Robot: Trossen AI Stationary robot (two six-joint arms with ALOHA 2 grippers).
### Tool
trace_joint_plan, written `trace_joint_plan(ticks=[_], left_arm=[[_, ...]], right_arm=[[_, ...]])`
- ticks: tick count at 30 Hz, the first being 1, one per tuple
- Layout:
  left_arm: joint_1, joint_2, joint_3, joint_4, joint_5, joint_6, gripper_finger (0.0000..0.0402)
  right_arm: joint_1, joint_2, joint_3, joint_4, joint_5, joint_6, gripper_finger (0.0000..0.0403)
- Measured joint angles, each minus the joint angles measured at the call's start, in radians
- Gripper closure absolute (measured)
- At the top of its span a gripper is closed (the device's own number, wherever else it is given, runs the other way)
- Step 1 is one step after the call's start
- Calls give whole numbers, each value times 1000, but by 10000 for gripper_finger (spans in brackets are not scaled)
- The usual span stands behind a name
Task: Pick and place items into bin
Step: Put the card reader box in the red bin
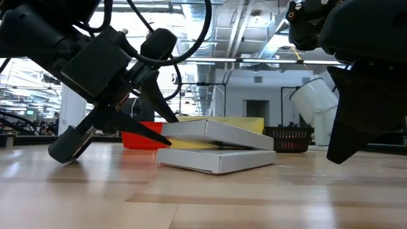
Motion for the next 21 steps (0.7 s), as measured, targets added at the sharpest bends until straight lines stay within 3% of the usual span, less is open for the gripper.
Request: trace_joint_plan(ticks=[21], left_arm=[[-40,2,-2,3,-199,-32,348]], right_arm=[[0,0,0,3,0,0,282]])
